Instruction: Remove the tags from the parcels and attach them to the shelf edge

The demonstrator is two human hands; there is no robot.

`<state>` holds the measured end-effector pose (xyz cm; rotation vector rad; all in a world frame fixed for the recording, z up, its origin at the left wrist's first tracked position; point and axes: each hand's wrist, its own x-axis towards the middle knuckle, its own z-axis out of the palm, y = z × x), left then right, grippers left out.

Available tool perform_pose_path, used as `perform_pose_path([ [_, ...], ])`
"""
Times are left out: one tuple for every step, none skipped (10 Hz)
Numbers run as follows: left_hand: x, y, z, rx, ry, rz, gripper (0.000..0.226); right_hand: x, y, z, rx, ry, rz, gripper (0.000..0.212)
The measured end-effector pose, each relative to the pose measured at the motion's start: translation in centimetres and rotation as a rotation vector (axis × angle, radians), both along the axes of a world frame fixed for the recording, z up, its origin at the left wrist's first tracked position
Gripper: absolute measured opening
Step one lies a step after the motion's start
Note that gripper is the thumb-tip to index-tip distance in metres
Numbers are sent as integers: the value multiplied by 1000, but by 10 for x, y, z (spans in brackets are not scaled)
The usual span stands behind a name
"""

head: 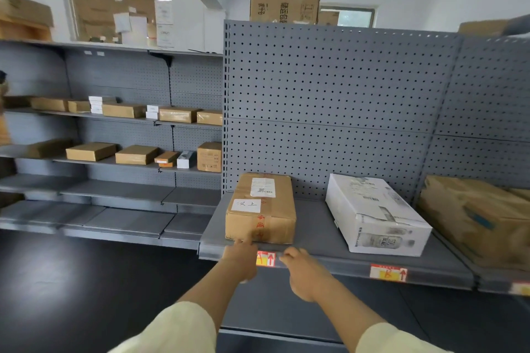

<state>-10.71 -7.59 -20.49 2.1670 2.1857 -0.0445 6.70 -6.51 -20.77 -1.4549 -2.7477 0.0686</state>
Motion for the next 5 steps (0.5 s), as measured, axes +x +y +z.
perform_pose_path([
  [7, 0, 8, -19, 60, -28, 35, 9, 3, 13, -4, -3, -34, 51],
  [12, 8, 28, -5, 23, -61, 29, 16, 6, 27, 38, 8, -43, 48],
  [9, 22, 53, 66, -21, -81, 29, 25, 7, 42, 75, 18, -42, 45],
  [10, 30, 74, 130, -38, -99, 42, 41, 11, 59, 139, 65, -39, 40],
  [18, 31, 94, 192, -35, -99, 49, 63, 13, 84, 178, 207, -96, 36],
])
